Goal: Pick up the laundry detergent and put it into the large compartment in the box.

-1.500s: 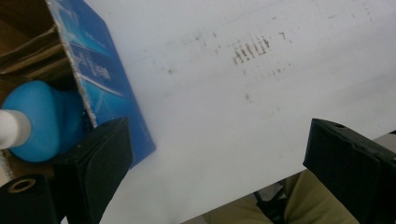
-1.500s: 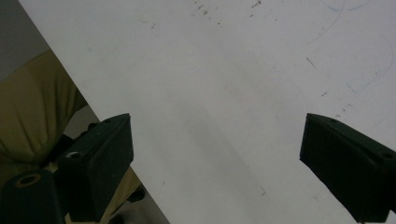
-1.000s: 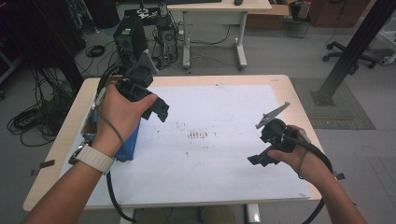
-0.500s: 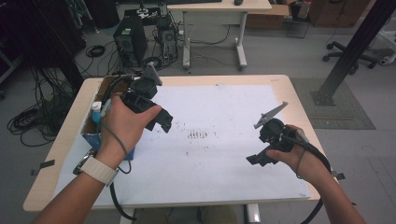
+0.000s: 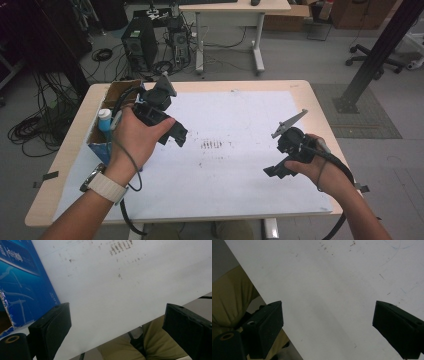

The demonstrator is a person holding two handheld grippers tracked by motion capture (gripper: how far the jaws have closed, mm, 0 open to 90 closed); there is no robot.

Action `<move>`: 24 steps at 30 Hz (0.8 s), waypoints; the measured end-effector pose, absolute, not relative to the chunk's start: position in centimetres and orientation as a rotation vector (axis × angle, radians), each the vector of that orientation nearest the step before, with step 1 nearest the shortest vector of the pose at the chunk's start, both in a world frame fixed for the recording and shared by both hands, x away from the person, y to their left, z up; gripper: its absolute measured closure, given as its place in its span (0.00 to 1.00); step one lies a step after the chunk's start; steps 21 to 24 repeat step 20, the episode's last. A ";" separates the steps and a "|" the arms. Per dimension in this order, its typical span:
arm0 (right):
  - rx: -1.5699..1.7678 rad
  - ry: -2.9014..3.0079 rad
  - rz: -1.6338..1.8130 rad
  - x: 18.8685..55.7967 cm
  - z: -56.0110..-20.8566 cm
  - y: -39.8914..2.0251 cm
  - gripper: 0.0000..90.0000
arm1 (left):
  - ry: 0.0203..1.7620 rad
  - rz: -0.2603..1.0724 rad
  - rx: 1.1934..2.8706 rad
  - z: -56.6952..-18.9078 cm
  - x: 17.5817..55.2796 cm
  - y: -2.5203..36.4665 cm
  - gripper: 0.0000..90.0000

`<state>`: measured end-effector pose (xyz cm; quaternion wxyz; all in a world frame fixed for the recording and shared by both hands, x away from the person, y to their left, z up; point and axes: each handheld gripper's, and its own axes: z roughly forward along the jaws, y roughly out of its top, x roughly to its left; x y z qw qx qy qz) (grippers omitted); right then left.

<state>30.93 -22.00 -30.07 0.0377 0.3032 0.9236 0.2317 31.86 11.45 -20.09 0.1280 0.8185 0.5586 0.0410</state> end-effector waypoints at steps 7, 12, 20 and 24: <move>0.925 2.835 0.707 30.9 -30.0 -22.1 0.11 | 1.629 0.117 2.377 -20.2 31.9 11.7 0.09; 0.922 2.837 0.709 31.0 -30.0 -21.9 0.11 | 1.632 0.113 2.371 -20.2 31.9 11.8 0.09; 0.921 2.841 0.708 31.0 -30.2 -21.8 0.11 | 1.620 0.094 2.362 -20.3 31.9 11.8 0.09; 0.921 2.841 0.708 31.0 -30.2 -21.8 0.11 | 1.620 0.094 2.362 -20.3 31.9 11.8 0.09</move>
